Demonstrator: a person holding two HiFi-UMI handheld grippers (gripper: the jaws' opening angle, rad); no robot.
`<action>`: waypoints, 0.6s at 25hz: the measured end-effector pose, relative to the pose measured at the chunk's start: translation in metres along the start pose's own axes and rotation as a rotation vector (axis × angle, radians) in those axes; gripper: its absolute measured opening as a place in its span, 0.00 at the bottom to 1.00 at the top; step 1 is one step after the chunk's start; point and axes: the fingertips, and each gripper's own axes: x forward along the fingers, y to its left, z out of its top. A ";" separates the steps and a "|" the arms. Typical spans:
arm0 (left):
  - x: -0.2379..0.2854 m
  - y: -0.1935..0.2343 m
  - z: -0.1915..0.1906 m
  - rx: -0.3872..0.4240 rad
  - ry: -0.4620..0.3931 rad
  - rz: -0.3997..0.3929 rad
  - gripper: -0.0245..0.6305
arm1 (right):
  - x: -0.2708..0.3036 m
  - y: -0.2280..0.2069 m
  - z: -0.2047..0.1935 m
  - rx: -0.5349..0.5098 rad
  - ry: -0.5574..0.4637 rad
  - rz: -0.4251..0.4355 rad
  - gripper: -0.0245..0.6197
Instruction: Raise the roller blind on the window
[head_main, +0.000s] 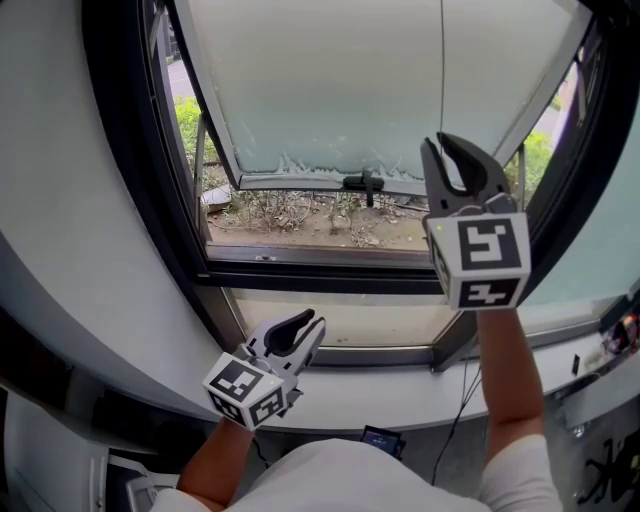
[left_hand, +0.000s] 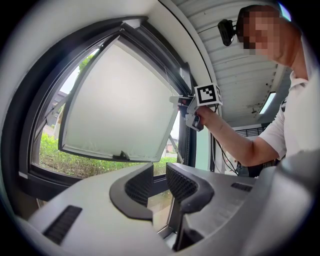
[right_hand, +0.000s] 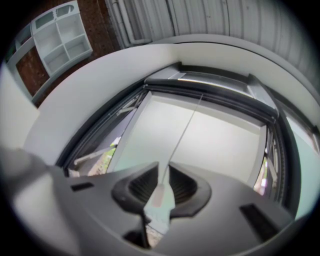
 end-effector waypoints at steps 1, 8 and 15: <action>0.000 0.000 -0.001 -0.002 0.000 0.001 0.18 | 0.000 -0.001 -0.002 -0.003 0.014 -0.005 0.12; -0.001 0.000 -0.002 -0.008 -0.002 -0.003 0.18 | -0.003 -0.009 -0.002 -0.001 0.032 -0.018 0.22; -0.003 0.000 0.003 -0.015 -0.013 0.000 0.18 | -0.020 -0.018 0.014 -0.042 -0.019 -0.042 0.23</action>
